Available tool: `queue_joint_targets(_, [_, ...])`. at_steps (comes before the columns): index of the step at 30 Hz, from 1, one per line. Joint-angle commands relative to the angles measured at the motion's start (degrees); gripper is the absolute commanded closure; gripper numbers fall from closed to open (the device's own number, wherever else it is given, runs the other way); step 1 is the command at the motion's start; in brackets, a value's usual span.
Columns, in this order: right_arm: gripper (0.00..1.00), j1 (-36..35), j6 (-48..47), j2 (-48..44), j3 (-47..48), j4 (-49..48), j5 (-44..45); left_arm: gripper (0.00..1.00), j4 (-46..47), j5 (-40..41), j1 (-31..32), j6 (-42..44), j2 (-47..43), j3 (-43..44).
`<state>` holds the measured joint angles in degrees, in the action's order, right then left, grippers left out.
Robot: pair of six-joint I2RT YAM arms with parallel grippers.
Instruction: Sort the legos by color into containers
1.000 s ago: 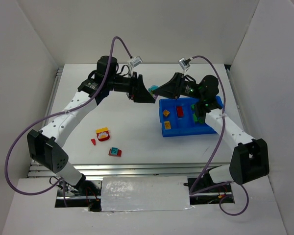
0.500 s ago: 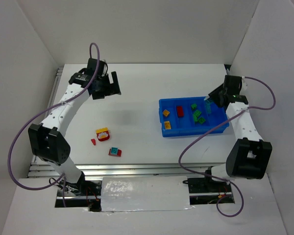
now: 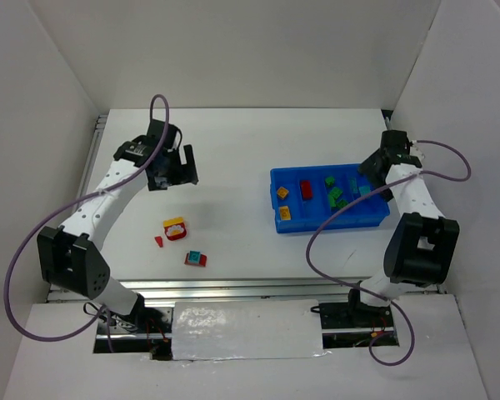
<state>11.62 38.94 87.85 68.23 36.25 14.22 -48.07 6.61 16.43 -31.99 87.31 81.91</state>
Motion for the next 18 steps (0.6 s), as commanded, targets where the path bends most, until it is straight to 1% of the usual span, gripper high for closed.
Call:
queue_joint_targets(1, [0.05,-0.19,-1.49,-0.14,4.02,1.81,-0.5,0.01,-0.09,2.0,0.1,-1.23,-3.28,-1.39])
queue_joint_targets(2, [0.0,-1.41,-1.93,-0.23,5.15,1.81,-2.25,0.01,-0.26,2.35,0.1,-1.41,-3.46,-1.58])
queue_joint_targets(4, [0.0,-4.92,-4.65,-0.66,8.74,2.33,-3.23,0.0,-1.4,4.01,0.1,-2.46,-4.07,-1.75])
queue_joint_targets(5, [0.0,-7.81,-6.05,-0.67,10.33,2.6,-3.75,0.0,-2.02,5.15,0.01,-3.07,-4.34,-1.75])
queue_joint_targets(6, [0.0,-15.23,-9.55,-0.14,13.92,3.03,-4.72,0.01,-3.33,6.47,0.1,-5.17,-4.86,-1.93])
queue_joint_targets(7, [0.0,-19.05,-11.06,0.3,15.87,3.65,-5.86,0.0,-4.12,7.88,0.1,-6.32,-5.13,-1.93])
queue_joint_targets(8, [0.0,-22.83,-13.86,1.0,17.54,4.09,-7.78,0.0,-5.09,11.63,0.1,-7.64,-5.39,-1.84])
queue_joint_targets(9, [0.0,-29.65,-15.28,2.74,18.86,4.27,-13.98,0.0,-6.23,13.76,0.01,-9.39,-5.57,-1.67])
queue_joint_targets(10, [0.0,-32.94,-16.43,3.63,20.96,4.35,-17.52,0.01,-7.46,15.78,-0.08,-12.28,-5.74,-0.97])
queue_joint_targets(11, [0.0,-36.11,-20.18,4.51,21.24,3.83,-21.56,0.0,-10.26,19.45,-0.51,-13.79,-5.75,-0.35])
queue_joint_targets(12, [0.0,-39.18,-22.22,6.69,21.59,2.87,-30.56,0.0,-11.94,21.32,-0.87,-15.54,-5.75,0.26])
queue_joint_targets(13, [0.0,-49.22,-29.11,10.98,23.34,3.82,-37.27,0.01,-15.78,24.82,-2.09,-20.09,-5.92,1.84])
queue_joint_targets(14, [0.0,-52.71,-29.18,11.02,24.23,3.83,-37.33,0.01,-15.82,24.85,-2.1,-20.13,-5.92,1.85])
queue_joint_targets(15, [0.0,-55.79,-33.79,12.85,25.45,5.31,-37.25,0.0,-17.39,25.55,-3.14,-20.48,-6.01,2.02])
queue_joint_targets(16, [0.0,-59.05,-35.49,16.52,27.03,7.41,-34.72,0.0,-18.27,26.51,-3.76,-21.01,-5.66,2.55])
queue_joint_targets(17, [0.01,-63.86,-36.82,17.95,29.05,7.69,-33.65,0.01,-19.41,26.96,-4.99,-21.45,-5.22,2.99])
queue_joint_targets(18, [0.01,-65.3,-37.87,19.62,29.24,7.26,-32.68,0.01,-21.69,27.31,-5.7,-21.71,-4.87,3.34])
